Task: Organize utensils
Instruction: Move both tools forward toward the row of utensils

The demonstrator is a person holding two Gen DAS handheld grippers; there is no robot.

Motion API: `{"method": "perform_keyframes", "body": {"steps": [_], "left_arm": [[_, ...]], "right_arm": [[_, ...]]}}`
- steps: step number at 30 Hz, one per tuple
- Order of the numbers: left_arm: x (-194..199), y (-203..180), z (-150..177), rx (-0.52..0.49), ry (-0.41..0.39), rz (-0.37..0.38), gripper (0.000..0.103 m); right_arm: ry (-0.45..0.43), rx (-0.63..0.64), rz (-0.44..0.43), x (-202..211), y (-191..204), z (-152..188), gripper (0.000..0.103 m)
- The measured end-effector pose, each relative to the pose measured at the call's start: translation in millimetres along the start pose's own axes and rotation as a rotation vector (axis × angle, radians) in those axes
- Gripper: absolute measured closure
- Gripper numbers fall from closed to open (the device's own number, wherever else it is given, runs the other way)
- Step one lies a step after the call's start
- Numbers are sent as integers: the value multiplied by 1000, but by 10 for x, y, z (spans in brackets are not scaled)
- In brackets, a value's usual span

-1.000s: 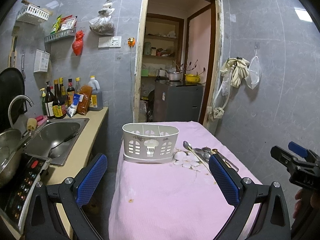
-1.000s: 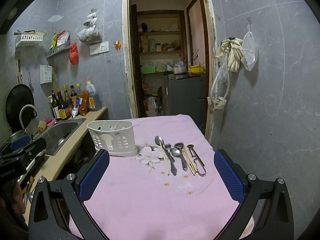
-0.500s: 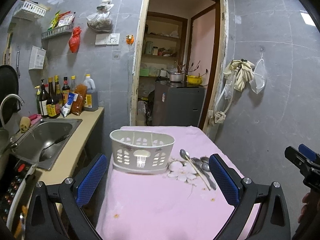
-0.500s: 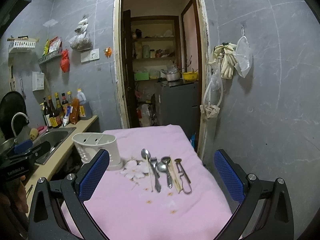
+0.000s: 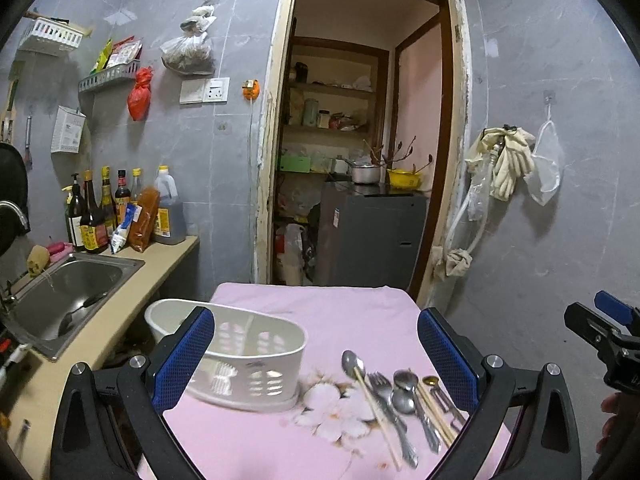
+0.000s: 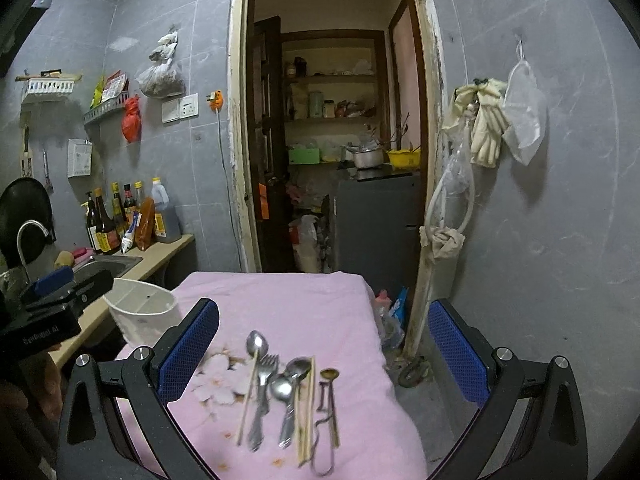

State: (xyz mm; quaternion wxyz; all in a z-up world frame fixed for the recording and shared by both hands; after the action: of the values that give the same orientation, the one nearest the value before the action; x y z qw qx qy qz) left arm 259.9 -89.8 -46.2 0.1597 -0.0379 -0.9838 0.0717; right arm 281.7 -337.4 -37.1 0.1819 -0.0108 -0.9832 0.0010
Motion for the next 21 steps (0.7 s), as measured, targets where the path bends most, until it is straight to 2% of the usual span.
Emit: {"method": "perform_keyframes", "body": {"steps": [5,8,14,15,19,21], "left_arm": [[-410,-172,161,-27,49,-13,1],[-660,-273,295,-27,95,6,1],[-1177,-425,619,-30,206,61,1],[-1260,-436,681,-33,224,66,2],[-1541,-415,967,-5,327,75,22],[-1629,-375,1092,25,374,79,32]], "right_arm": [[70,4,-31,-556,-211,169,1],[146,-14,-86,-915,-307,356,1],[254,-20,-138,-1513,-336,774,1],[273,-19,-153,-1610,-314,844,5],[399,-7,-220,-1955,-156,1196,46],[455,3,-257,-2084,-53,1357,53]]}}
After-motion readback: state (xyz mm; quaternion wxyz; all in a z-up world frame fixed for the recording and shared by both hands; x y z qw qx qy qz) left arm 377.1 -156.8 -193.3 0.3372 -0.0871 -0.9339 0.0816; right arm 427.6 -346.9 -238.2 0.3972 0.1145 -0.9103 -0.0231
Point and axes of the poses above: each gripper's, at about its wrist camera, not at the fingertips, and x roughly against the way its jaws point, y to its left, z to its underside, the point moved 8 cm from there along -x, roughly the way its jaws point, and after that the axes turned 11 degrees about z, right-handed, at the moved point
